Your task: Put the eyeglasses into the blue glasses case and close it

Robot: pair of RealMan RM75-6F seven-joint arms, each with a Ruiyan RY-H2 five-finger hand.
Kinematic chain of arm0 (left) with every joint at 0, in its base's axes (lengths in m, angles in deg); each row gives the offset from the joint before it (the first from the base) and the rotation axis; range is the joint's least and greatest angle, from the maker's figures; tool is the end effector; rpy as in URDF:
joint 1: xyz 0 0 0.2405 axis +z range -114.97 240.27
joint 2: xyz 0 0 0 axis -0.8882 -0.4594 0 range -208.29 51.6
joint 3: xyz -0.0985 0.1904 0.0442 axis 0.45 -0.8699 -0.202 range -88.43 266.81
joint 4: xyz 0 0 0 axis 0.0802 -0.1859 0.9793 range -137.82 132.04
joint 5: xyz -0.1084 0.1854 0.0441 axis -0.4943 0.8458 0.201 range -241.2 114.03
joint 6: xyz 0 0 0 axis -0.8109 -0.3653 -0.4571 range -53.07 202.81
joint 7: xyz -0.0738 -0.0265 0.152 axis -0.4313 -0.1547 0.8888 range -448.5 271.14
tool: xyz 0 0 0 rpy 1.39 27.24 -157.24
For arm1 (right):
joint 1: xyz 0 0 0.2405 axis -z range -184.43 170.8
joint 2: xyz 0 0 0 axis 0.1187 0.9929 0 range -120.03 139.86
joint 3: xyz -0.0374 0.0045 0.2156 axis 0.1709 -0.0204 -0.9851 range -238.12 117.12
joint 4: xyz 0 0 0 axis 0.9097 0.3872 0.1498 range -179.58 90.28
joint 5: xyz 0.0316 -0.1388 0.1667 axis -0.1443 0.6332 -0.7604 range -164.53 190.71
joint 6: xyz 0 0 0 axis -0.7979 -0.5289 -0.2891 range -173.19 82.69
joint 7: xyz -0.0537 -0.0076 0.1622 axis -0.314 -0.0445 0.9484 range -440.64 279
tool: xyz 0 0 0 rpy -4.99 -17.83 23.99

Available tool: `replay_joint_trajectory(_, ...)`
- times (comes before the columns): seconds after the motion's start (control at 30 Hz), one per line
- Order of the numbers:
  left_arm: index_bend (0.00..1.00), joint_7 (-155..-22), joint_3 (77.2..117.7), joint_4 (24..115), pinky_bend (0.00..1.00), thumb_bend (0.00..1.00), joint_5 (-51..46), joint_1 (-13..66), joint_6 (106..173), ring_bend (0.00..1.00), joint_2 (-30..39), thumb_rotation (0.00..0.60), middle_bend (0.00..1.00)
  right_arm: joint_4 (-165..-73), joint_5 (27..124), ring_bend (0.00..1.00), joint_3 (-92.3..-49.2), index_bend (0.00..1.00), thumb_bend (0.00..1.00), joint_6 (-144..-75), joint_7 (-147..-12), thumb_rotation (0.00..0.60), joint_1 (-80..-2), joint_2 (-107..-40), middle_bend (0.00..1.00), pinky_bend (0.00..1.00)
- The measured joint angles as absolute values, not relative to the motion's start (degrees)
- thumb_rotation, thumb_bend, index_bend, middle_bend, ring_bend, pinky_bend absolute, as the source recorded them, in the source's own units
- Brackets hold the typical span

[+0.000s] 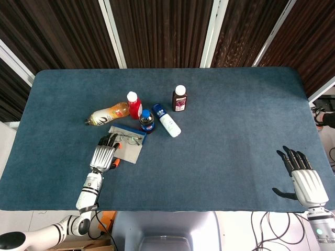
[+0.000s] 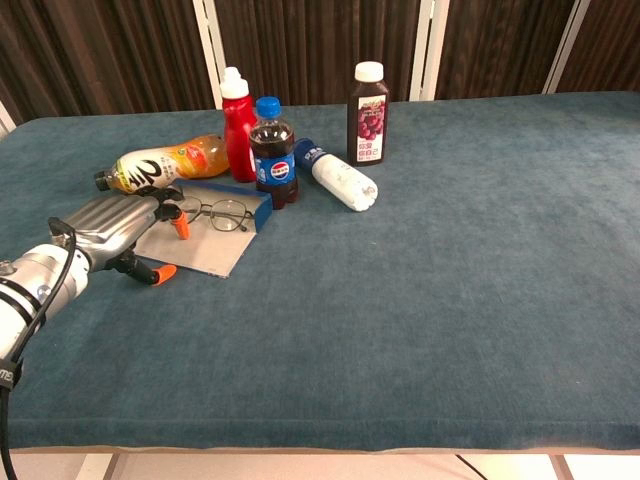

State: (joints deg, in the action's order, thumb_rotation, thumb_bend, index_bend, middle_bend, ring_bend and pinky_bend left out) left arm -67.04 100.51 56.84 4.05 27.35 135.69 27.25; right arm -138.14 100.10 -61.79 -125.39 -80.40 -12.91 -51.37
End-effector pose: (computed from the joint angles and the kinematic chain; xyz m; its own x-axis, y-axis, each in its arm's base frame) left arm -0.1817 0.3505 -0.0663 0.5264 0.1511 0.8367 0.8457 -0.1942 -0.4971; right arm -0.2838 -0.2051 0.1280 0.4201 -0.1045 0.9014 -0.9075 -0.0446 0.4178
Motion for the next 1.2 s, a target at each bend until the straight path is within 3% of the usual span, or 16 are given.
replay_joint_trajectory(1.2,0.46,-77.12,103.77,47.54,0.17,0.36,5.54,24.99,137.29,0.04,32.08,0.6,0.1,-138.07,99.99,0.0,-61.8,0.0,0.08,-125.28,-79.93,0.6,-13.0,-51.32,0.0,0.0)
